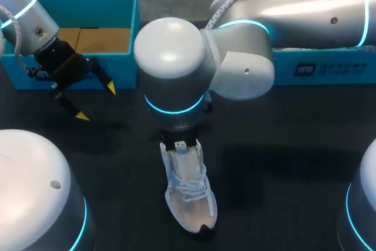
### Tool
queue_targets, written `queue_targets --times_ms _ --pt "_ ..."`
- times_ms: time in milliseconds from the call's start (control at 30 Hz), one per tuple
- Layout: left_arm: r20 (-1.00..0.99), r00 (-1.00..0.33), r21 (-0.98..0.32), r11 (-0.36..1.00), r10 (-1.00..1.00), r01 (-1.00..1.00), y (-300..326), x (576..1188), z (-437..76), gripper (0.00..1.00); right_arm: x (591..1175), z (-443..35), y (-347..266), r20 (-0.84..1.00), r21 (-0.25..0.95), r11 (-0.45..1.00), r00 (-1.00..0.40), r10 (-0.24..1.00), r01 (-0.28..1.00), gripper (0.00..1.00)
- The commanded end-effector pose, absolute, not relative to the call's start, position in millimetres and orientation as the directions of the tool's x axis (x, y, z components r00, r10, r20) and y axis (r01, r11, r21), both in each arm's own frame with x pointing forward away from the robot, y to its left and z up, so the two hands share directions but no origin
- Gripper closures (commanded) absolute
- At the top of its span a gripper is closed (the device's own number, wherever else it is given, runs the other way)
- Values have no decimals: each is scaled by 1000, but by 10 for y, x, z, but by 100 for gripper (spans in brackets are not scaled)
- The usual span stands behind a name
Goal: Take the shoe out of the shoebox, open the shoe tongue, remove and reinsert the insole, then place the shoe into the shoebox
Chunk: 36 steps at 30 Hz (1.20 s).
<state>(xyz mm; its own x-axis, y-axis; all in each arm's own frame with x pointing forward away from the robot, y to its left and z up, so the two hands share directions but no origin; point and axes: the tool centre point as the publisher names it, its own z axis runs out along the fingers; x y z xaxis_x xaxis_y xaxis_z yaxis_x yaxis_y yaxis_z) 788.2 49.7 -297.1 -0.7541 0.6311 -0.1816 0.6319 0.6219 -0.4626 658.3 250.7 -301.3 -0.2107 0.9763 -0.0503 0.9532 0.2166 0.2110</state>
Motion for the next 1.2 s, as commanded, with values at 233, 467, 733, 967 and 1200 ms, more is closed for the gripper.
queue_targets --times_ms 233,467,733,967,1200 --pt "-180 -754 -460 624 632 632 497 7882 -2970 0 6681 -2821 2437 -56 273 390 -391 919 879 56" --pt "-180 -754 -460 624 632 632 497 7882 -2970 0 6750 -2731 2397 -65 244 473 -472 879 846 0" --pt "-180 -754 -460 624 632 632 497 7882 -2970 0 6882 -2590 2393 -95 195 610 -604 791 768 0" --pt "-180 -754 -460 624 632 632 497 7882 -2970 0 6907 -2549 2377 -49 243 723 -736 675 647 0" --pt "-180 -754 -460 624 632 632 497 7882 -2970 0 6907 -2549 2377 -49 243 723 -736 675 647 0"
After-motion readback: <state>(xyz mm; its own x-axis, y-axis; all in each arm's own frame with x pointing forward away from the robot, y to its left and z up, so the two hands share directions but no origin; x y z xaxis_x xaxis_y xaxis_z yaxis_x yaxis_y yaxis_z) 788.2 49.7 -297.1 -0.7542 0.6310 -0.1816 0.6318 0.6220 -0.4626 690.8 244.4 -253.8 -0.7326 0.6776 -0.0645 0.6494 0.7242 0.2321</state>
